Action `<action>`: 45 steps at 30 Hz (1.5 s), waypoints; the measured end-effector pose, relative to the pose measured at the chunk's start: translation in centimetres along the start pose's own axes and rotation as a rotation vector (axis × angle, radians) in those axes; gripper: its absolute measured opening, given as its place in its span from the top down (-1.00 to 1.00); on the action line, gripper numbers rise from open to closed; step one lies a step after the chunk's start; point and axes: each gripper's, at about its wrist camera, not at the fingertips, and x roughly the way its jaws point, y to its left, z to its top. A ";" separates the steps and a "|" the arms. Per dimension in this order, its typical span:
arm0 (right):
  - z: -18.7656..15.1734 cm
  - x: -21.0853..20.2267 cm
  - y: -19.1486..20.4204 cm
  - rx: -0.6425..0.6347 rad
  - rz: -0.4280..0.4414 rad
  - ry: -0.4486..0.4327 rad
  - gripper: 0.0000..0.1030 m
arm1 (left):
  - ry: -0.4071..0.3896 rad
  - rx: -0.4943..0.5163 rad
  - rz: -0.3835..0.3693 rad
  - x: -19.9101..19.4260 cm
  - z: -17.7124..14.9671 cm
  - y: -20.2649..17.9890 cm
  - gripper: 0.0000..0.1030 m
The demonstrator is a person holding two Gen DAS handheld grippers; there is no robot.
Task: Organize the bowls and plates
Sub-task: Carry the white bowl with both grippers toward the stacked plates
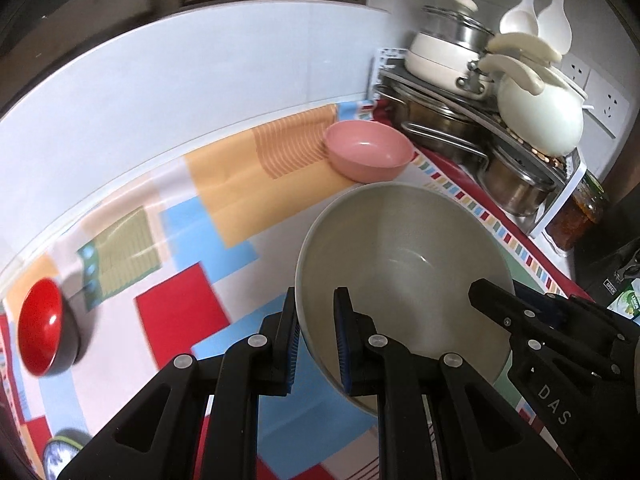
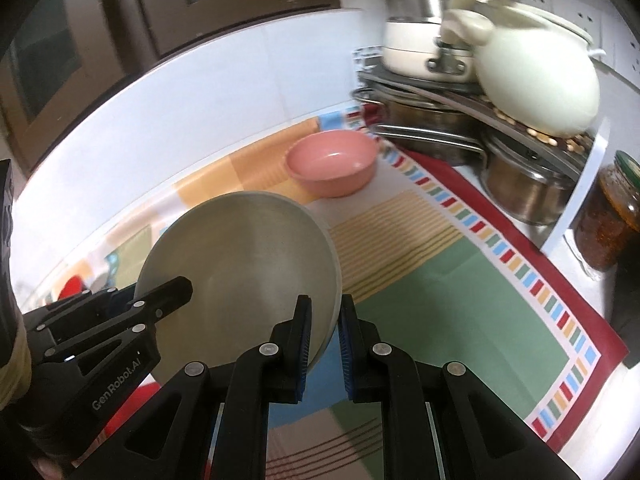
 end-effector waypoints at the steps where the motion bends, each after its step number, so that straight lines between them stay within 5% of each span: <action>1: -0.1 0.0 0.3 -0.007 0.006 0.003 0.71 | -0.001 -0.006 0.009 -0.5 -0.5 0.5 0.66; 20: -5.7 -0.1 5.9 -0.149 0.102 0.134 0.71 | 0.065 -0.109 0.074 -3.3 -8.3 5.0 0.66; 45: -10.2 0.9 6.5 -0.213 0.109 0.267 0.71 | 0.197 -0.145 0.056 -2.3 -13.7 5.5 0.66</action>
